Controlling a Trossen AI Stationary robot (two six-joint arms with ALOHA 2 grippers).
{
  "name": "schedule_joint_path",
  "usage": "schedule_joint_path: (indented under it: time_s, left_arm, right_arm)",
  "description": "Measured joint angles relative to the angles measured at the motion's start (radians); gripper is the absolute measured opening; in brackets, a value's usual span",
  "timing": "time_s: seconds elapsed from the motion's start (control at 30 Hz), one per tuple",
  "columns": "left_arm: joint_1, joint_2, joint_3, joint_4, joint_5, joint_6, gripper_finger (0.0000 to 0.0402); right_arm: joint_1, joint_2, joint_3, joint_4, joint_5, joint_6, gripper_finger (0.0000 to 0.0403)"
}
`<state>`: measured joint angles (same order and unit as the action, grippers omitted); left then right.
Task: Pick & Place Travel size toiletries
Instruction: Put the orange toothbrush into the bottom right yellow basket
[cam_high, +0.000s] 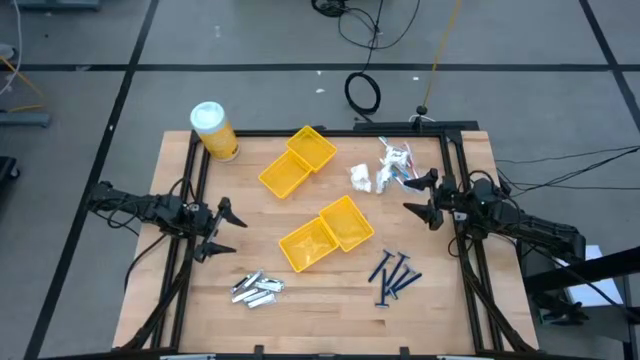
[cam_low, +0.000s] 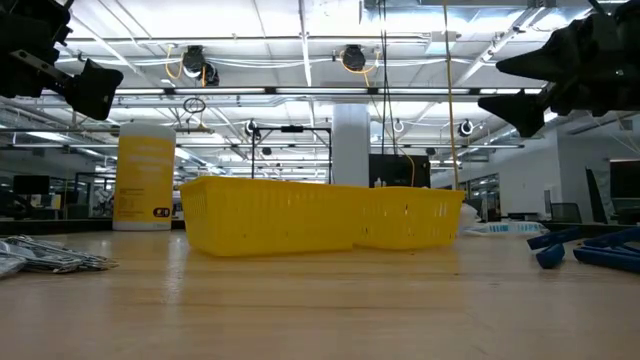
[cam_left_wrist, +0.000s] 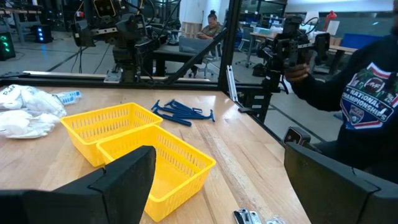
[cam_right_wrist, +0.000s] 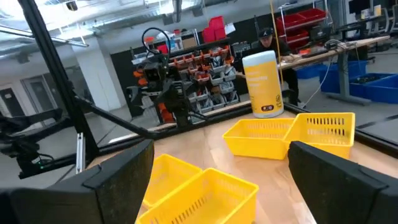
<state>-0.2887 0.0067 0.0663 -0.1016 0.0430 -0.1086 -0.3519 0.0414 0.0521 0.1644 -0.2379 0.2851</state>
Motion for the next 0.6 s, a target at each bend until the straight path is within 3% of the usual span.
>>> schedule_joint_path:
  time_s: [0.27, 0.47, 0.6]
  left_arm:
    - [0.0, 0.0, 0.0, 0.0, 0.0, 0.0, 0.0349]
    - [0.0, 0.0, 0.0, 0.0, 0.0, 0.0, 0.0349]
    - [0.0, 0.0, 0.0, 0.0, 0.0, 0.0, 0.0349]
  right_arm:
    - [0.0, 0.005, 0.0, 0.096, -0.001, 0.2, 0.0357]
    - [0.0, 0.006, 0.0, 0.101, 0.034, 0.235, 0.0357]
    - [0.0, 0.006, 0.0, 0.118, 0.119, 0.268, 0.0357]
